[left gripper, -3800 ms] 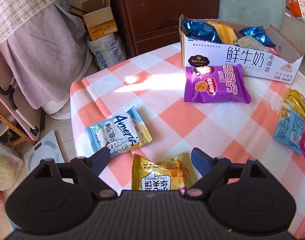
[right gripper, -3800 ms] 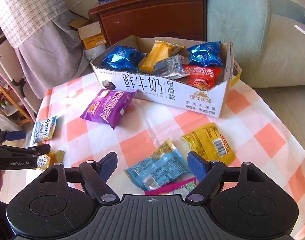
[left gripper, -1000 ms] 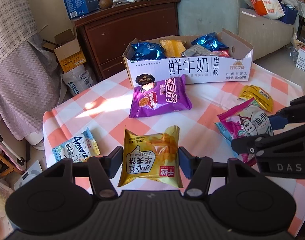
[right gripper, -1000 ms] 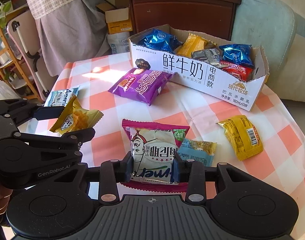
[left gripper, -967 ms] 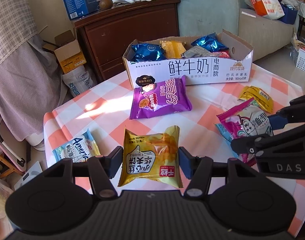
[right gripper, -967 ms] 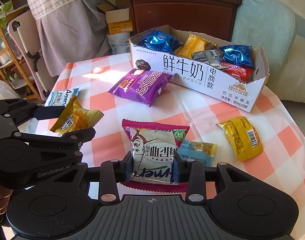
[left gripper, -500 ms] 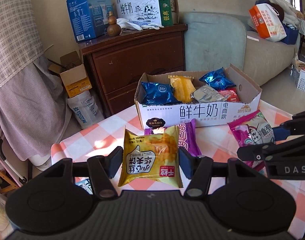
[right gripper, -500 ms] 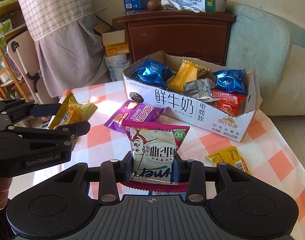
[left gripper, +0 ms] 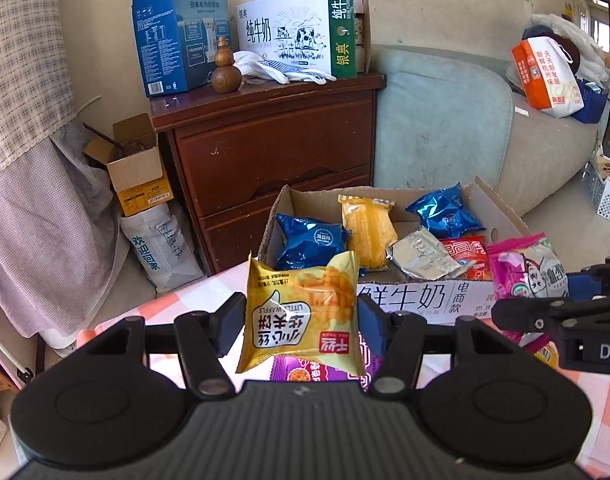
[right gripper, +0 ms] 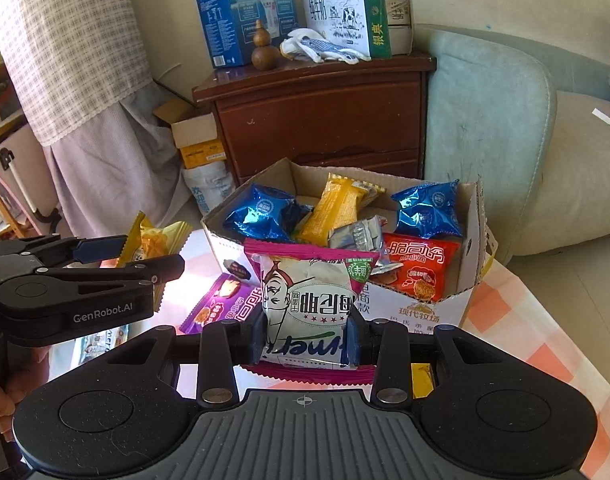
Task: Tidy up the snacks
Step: 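Carry both bags over the milk box and drop them in, then move left tool to blue Amerie packet while right tool moves to yellow bag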
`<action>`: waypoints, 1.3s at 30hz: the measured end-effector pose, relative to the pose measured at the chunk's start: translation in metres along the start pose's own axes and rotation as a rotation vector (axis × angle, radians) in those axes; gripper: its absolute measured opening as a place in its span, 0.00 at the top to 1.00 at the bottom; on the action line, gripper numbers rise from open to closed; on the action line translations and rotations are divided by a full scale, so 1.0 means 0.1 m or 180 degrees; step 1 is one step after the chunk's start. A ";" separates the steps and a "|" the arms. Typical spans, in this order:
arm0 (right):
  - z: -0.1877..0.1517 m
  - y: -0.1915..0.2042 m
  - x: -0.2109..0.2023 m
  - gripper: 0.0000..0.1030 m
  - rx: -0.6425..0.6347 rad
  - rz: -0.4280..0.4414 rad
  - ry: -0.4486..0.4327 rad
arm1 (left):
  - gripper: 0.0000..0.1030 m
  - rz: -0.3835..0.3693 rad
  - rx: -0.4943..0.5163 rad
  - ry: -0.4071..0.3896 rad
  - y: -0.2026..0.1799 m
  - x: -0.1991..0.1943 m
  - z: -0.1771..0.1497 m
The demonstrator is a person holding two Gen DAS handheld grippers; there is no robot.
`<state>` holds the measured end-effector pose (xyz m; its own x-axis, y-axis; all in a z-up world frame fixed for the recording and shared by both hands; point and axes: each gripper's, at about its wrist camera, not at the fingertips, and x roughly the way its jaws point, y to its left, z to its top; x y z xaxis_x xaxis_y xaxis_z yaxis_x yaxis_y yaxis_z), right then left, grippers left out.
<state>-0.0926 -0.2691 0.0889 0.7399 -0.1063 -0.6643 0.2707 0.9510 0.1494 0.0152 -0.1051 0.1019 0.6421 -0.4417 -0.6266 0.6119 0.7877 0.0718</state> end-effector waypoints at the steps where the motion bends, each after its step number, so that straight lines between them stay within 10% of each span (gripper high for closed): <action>1: 0.02 -0.01 0.02 0.65 0.0010 -0.0012 -0.0010 | 0.43 -0.0002 0.0017 -0.0018 -0.01 0.03 0.03; 30: 0.47 -0.61 0.50 0.65 0.0745 -0.0362 -0.0149 | 0.42 -0.0151 -0.0116 0.0053 -0.33 0.91 0.53; 39: 0.48 -0.72 0.63 0.45 0.0884 -0.0414 -0.0146 | 0.18 -0.0128 -0.0149 0.0075 -0.43 1.03 0.53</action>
<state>-0.0359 -0.3584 0.0715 0.7133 -0.2411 -0.6581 0.5183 0.8135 0.2638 0.0793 -0.2074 0.0754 0.6060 -0.4635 -0.6465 0.6144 0.7889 0.0103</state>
